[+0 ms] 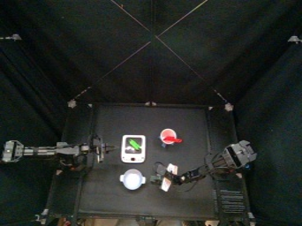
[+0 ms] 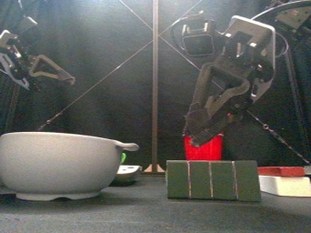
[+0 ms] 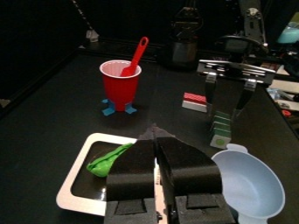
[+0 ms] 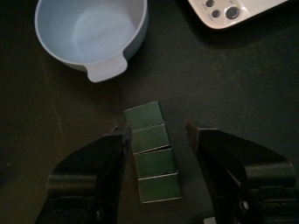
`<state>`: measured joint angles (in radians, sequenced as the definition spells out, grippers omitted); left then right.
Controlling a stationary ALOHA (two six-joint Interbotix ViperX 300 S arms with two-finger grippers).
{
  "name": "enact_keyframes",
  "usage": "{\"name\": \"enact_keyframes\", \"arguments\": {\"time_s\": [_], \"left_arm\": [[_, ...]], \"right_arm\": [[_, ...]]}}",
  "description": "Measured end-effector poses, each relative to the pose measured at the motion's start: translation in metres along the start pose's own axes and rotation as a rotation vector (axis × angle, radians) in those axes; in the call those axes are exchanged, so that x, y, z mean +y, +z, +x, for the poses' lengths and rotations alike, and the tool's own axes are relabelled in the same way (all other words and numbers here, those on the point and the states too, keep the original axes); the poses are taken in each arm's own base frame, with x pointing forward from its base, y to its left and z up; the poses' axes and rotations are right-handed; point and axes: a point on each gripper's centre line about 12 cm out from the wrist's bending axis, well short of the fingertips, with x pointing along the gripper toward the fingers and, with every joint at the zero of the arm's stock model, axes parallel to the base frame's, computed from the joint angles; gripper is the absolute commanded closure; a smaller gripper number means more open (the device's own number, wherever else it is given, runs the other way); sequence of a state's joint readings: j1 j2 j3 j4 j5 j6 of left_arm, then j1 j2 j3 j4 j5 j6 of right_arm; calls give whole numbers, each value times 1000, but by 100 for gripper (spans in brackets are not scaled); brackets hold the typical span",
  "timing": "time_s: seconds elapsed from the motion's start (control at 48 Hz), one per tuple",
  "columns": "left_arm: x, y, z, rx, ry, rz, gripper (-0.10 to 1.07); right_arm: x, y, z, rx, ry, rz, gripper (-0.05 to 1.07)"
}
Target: Grab sushi roll
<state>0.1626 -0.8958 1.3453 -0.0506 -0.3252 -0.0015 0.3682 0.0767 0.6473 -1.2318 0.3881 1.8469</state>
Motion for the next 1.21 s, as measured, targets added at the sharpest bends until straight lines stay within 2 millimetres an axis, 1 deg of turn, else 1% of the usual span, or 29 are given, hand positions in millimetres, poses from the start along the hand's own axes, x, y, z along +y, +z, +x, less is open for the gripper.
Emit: {"name": "enact_keyframes", "arguments": {"time_s": [0.292,0.5,0.896,1.208], "left_arm": [[0,0,0,0,-2,0,65],[0,0,0,2,0,-2,65],[0,0,0,2,0,-2,65],[0,0,0,0,0,-2,65]], "right_arm": [[0,-5,0,13,9,-6,15],[6,-8,-1,24,42,-10,15],[4,-16,8,50,28,-20,15],[2,-27,17,88,21,-15,15]]}}
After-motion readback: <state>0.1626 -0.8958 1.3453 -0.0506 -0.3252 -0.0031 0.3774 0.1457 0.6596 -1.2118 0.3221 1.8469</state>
